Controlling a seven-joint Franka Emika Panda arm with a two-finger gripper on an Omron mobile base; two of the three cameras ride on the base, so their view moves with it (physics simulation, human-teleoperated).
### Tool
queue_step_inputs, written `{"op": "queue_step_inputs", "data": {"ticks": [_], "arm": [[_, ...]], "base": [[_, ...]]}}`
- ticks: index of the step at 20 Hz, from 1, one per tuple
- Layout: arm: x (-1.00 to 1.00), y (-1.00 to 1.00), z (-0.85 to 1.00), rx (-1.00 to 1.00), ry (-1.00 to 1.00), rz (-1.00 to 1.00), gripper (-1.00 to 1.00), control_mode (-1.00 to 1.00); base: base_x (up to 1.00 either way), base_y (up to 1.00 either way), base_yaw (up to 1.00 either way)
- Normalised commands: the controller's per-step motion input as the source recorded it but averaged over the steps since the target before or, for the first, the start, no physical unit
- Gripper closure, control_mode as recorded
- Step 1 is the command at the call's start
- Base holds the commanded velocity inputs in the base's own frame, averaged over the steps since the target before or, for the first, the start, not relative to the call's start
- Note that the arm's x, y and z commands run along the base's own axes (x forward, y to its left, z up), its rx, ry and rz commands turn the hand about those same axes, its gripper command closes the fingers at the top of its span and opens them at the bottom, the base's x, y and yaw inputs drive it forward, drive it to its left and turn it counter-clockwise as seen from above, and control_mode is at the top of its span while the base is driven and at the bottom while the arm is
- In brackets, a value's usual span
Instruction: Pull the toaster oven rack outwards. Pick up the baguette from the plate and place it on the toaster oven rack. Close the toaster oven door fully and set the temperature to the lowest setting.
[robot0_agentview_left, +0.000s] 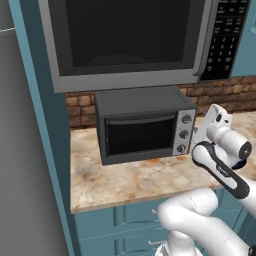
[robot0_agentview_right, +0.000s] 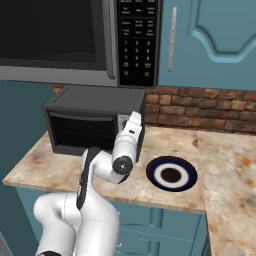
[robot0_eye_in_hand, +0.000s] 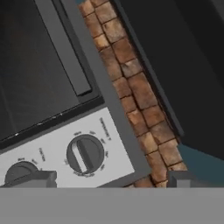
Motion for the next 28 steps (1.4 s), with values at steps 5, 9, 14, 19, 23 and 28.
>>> {"op": "queue_step_inputs", "data": {"ticks": [5,9,14,19,23,28], "arm": [[0.02,0.00,-0.09,-0.09,-0.05,0.00,-1.00,-1.00],[0.06,0.16,-0.11,0.00,0.03,0.00,-1.00,-1.00],[0.41,0.30,-0.01,-0.10,0.14,0.00,-1.00,-1.00],[0.27,0.06,-0.06,-0.11,0.03,0.00,-1.00,-1.00],[0.02,0.00,-0.14,-0.04,0.00,0.00,-1.00,-1.00],[0.01,0.00,-0.07,0.00,0.00,0.00,-1.00,-1.00]], "base": [[0.00,0.00,0.00],[0.00,0.00,0.00],[0.00,0.00,0.00],[0.00,0.00,0.00],[0.00,0.00,0.00],[0.00,0.00,0.00]]}}
